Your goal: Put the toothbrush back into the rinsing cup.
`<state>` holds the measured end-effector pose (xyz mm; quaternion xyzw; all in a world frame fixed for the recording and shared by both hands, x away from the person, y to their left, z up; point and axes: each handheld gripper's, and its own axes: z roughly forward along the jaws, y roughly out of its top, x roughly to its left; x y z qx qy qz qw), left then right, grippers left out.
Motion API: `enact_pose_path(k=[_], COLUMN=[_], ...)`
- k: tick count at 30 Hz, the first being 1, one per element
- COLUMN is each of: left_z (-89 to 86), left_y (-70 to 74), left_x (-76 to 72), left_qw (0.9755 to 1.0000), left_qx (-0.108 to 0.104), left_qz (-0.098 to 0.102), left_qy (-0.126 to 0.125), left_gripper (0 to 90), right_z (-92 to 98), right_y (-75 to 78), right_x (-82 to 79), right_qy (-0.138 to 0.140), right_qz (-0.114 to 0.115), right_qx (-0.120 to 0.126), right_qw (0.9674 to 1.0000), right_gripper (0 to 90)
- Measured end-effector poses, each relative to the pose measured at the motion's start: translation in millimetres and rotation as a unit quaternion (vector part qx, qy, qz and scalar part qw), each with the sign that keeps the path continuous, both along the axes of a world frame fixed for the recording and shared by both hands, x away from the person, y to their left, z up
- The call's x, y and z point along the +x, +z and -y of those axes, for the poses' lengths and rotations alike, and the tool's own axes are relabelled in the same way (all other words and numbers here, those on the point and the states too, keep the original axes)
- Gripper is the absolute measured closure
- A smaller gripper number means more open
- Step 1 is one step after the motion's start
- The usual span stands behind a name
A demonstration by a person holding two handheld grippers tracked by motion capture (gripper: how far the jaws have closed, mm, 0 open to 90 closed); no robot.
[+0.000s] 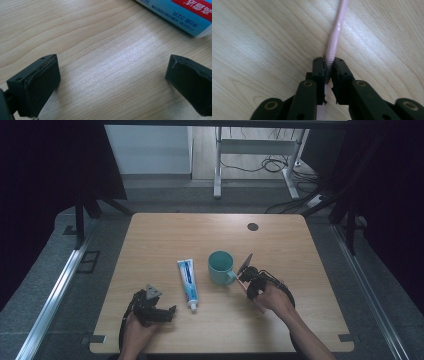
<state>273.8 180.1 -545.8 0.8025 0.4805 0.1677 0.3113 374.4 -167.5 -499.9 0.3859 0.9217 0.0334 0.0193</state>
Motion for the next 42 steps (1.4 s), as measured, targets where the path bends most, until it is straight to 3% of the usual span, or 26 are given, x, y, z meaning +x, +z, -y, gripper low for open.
enact_pose_path(k=[9,28,42], left_z=[0.0,0.1,0.1], left_y=[0.0,-0.1,0.0], left_x=[0.0,0.0,0.1], left_qw=[1.0,1.0,1.0], left_qx=[0.0,-0.001,0.0], left_qz=[0.0,0.0,0.0], left_qy=[0.0,0.0,0.0], left_gripper=[0.0,0.0,0.0], right_z=[8.5,19.5,28.1], right_y=[1.1,6.9,24.8], right_x=[3.6,5.3,5.7], right_qy=[-0.018,-0.022,-0.02], right_qz=[-0.005,0.003,0.017], right_qx=[0.014,0.024,0.035], right_qw=[0.9997,0.9995,0.999], right_gripper=[83.6,83.6,83.6])
